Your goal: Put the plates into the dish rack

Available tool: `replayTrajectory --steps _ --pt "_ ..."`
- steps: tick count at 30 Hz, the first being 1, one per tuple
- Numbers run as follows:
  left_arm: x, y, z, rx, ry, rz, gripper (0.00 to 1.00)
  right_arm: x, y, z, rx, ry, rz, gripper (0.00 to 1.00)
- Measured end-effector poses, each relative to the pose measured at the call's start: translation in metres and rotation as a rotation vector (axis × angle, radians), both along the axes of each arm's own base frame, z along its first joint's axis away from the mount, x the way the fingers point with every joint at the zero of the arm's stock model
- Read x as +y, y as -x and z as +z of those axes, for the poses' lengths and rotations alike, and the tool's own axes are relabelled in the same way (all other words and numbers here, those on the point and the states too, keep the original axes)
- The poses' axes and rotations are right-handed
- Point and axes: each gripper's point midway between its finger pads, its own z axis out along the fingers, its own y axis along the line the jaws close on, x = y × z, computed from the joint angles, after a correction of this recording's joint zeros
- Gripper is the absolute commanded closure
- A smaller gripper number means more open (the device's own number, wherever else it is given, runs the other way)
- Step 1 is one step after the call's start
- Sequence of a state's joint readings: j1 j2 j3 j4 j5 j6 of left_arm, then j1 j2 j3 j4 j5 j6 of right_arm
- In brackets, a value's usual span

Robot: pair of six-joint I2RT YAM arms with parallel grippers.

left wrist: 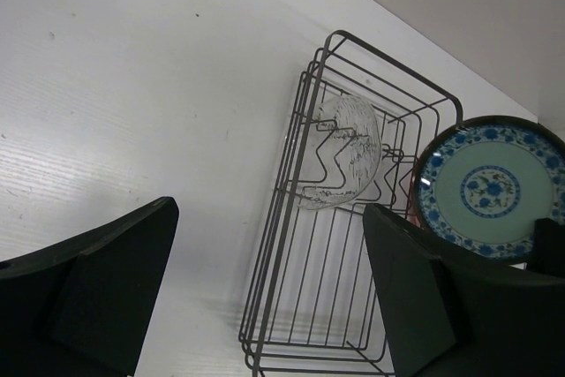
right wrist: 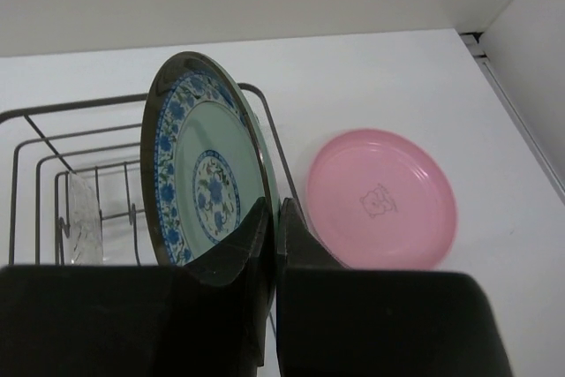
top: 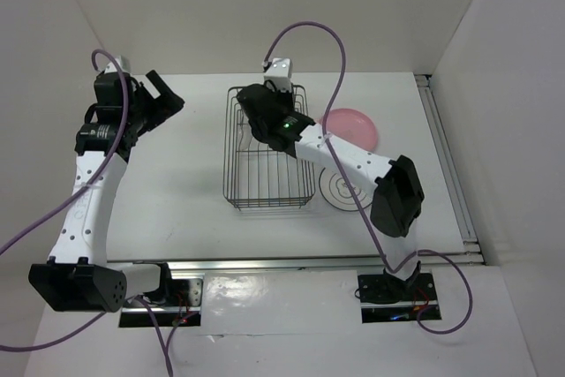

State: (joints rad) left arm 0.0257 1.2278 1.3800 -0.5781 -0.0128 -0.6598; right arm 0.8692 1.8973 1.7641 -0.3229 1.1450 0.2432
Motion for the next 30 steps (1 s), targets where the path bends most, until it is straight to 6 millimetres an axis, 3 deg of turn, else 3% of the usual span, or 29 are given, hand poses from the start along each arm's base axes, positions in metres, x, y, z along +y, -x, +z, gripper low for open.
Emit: replayTrajectory --steps 8,18,30 --pt "-0.001 0.0 0.0 0.001 0.009 -0.01 0.0 0.017 -0.011 -0.03 0.048 0.027 0.004 1.0" --pt "-0.001 0.0 -0.002 0.005 0.02 -0.02 0.0 0.035 -0.017 -0.036 0.056 -0.007 0.022 1.0" --pt "-0.004 0.001 -0.002 0.004 0.03 -0.036 0.0 0.045 -0.018 -0.059 0.094 0.029 0.022 1.0"
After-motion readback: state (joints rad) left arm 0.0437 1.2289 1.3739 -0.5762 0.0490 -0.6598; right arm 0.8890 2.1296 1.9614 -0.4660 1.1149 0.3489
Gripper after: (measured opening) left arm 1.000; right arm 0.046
